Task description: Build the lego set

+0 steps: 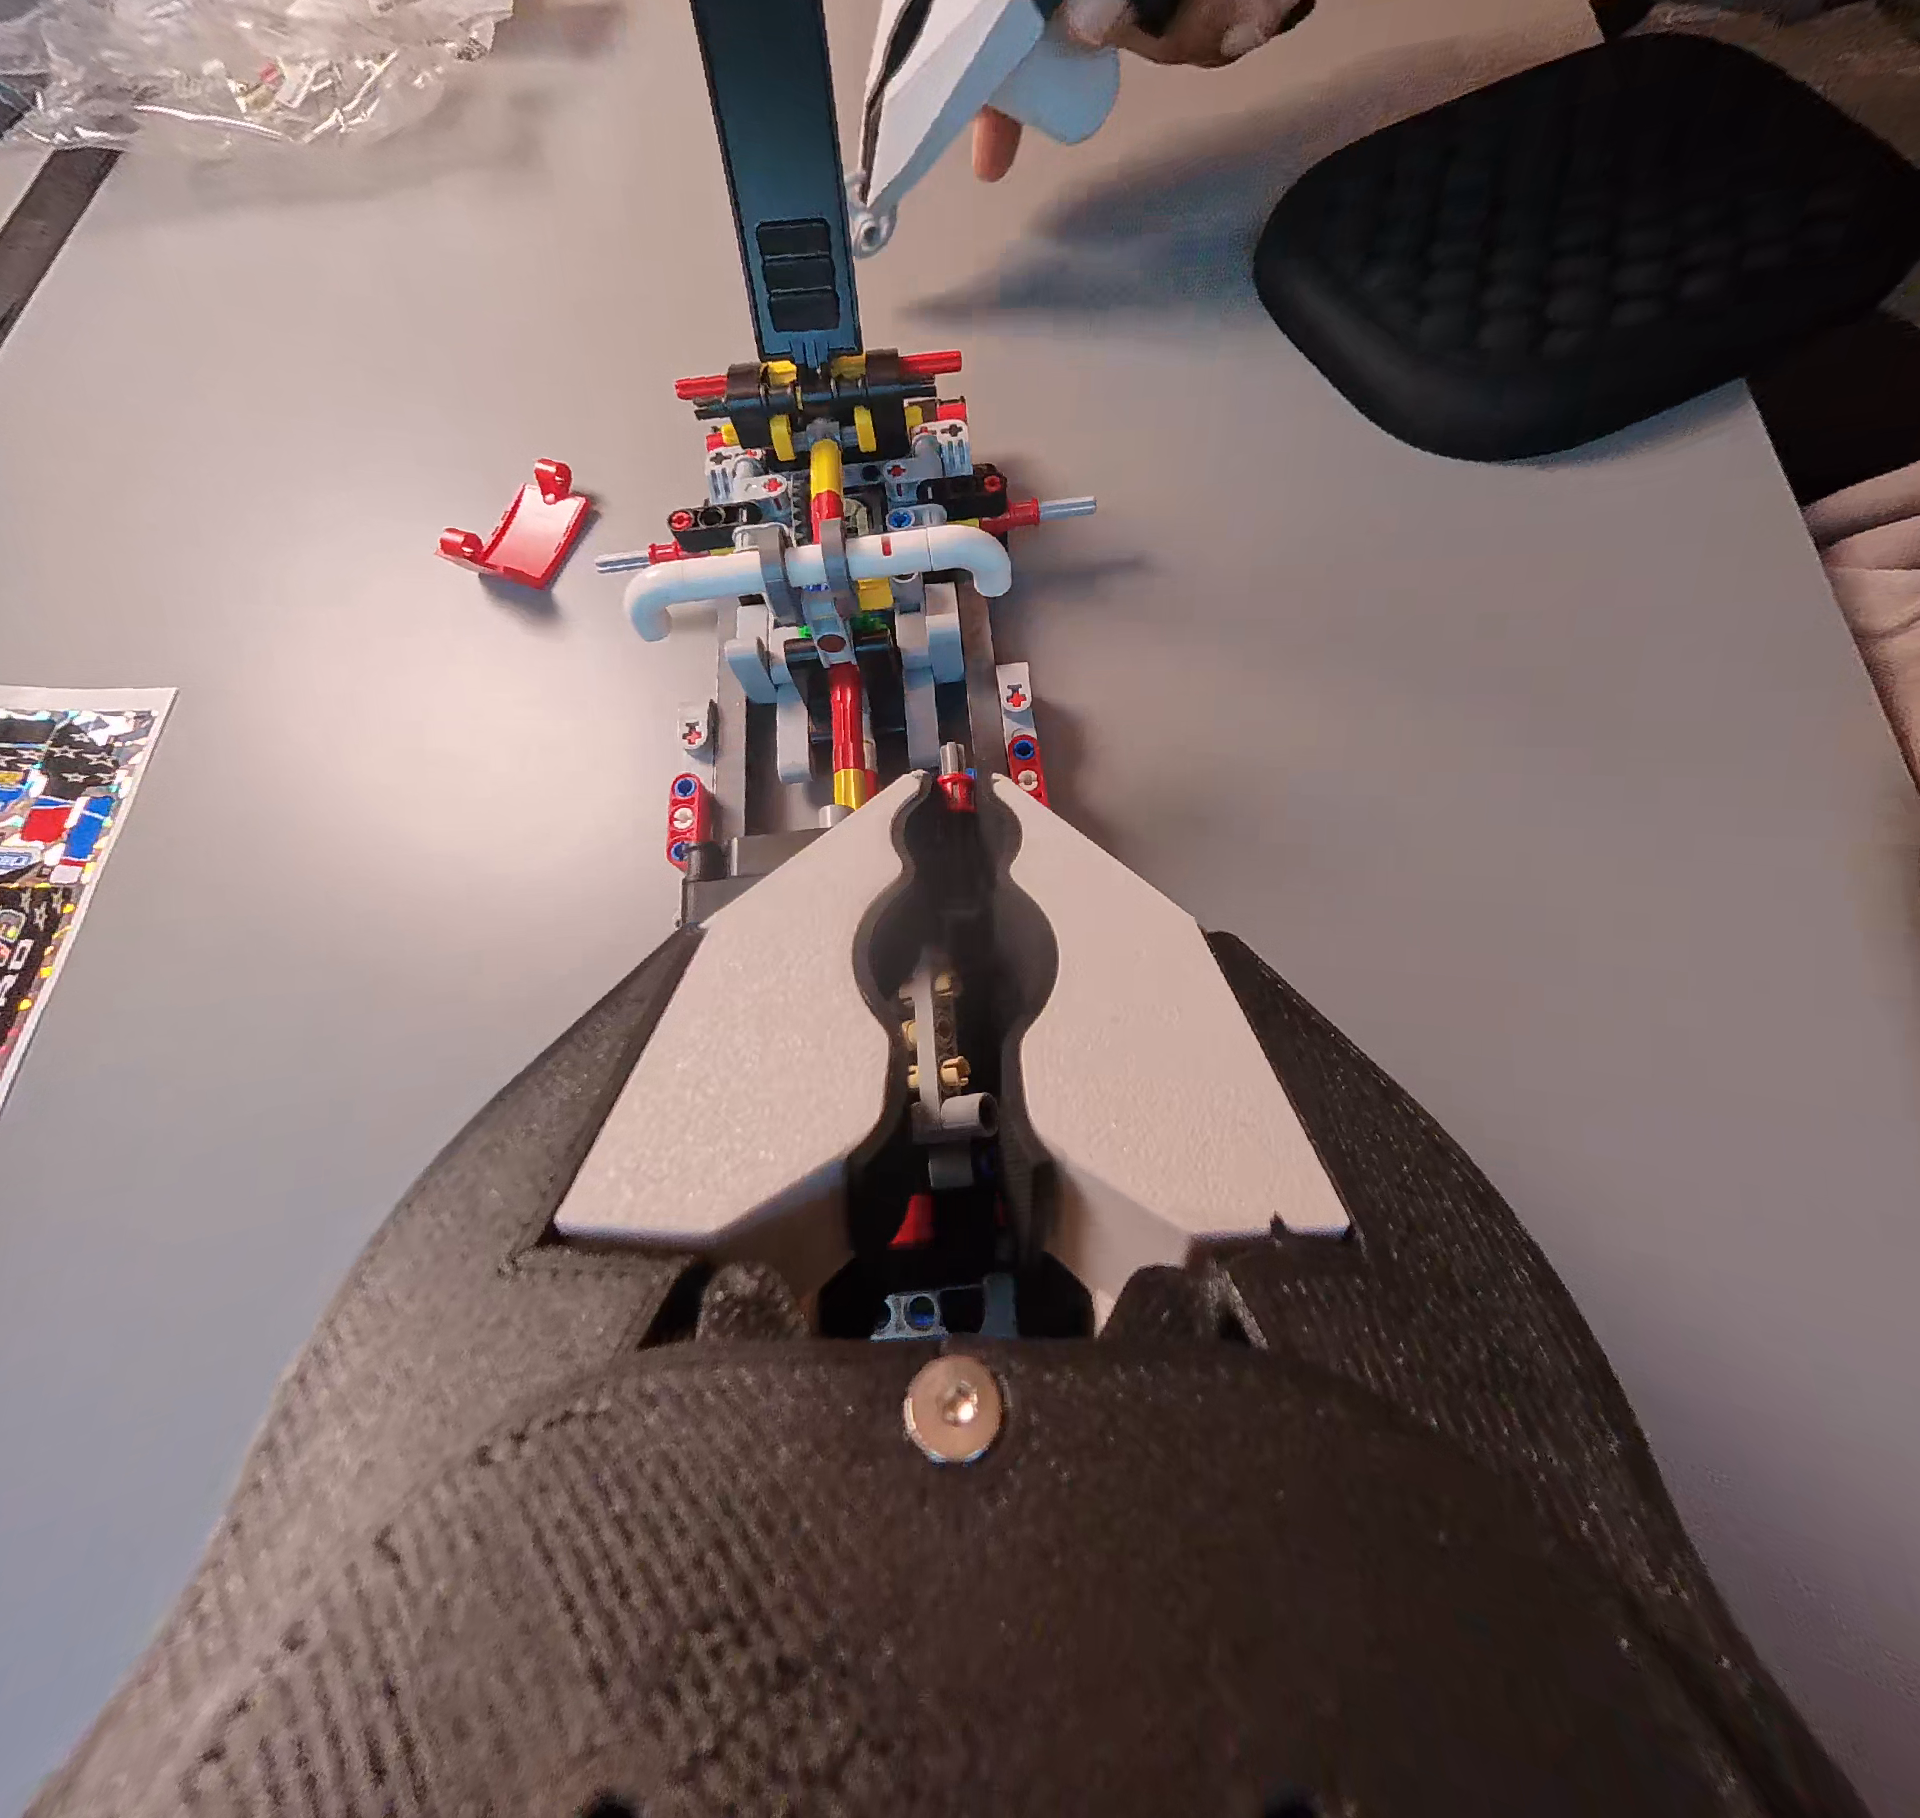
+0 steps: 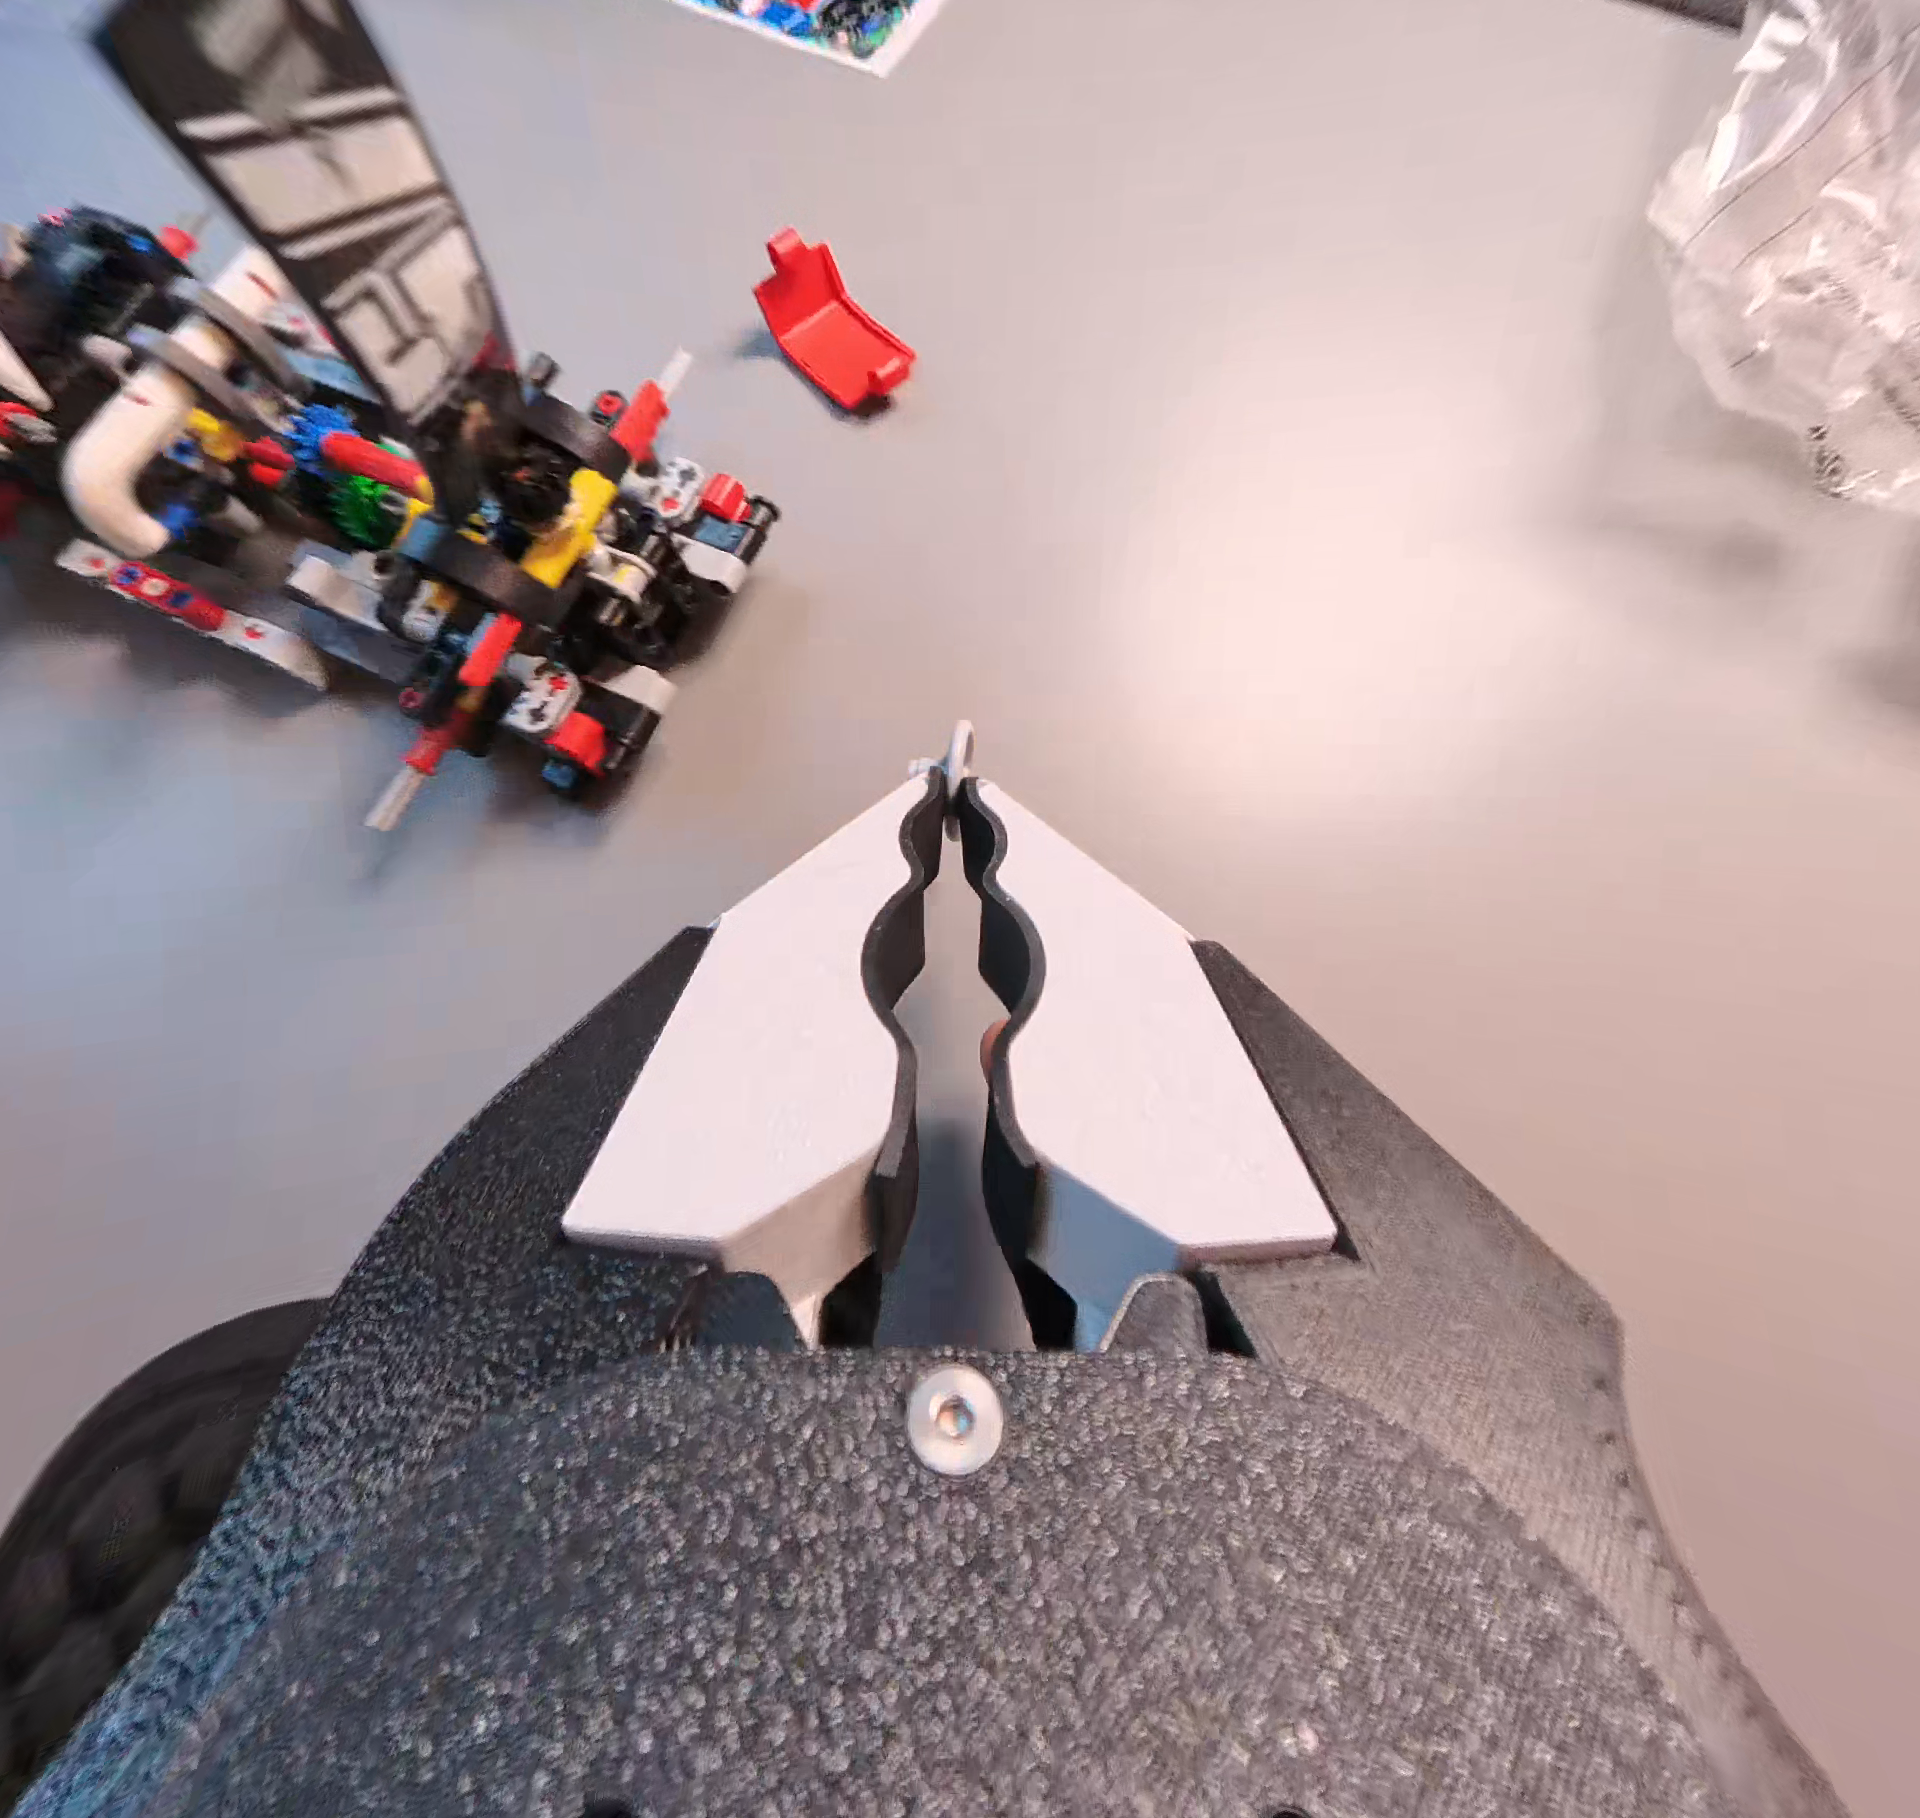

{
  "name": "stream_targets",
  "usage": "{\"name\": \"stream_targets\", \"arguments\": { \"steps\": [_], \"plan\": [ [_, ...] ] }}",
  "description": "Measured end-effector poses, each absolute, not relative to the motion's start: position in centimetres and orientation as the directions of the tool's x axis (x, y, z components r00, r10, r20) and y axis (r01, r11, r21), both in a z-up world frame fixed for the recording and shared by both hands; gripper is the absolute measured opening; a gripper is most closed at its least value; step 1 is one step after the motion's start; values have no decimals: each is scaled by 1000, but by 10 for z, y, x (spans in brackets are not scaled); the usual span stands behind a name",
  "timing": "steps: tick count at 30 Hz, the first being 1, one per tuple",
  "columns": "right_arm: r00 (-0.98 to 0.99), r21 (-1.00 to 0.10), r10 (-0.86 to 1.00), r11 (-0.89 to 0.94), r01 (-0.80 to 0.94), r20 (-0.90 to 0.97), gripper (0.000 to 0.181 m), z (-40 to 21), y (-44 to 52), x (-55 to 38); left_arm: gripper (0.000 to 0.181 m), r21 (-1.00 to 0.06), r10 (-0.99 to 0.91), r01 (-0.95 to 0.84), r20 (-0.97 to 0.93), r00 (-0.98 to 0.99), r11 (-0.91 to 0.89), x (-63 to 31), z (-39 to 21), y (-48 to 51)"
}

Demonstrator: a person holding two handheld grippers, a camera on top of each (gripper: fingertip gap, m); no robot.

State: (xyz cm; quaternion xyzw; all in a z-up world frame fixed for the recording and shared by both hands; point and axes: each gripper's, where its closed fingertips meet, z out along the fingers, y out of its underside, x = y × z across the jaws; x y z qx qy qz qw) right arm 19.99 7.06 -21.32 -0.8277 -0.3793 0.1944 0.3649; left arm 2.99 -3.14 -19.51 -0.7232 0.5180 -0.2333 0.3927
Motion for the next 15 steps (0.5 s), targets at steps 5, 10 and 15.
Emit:
{"name": "stream_targets", "arguments": {
  "steps": [5, 10, 15],
  "plan": [
    [601, -696, 799, -426, 578, 9, 3, -231, 87, 192, 5, -811, -928, -573, -115, 355, -118, 29, -195, -32],
    [586, -690, 809, -400, 603, 43, 8, -233, 92, 193, 5, -822, -929, -552, -86, 360, -138, 28, -195, -31],
    [542, -747, 837, -315, 586, 72, 20, -206, 90, 196, 5, -825, -929, -551, -94, 358, -129, 27, -195, -31]
  ]
}}
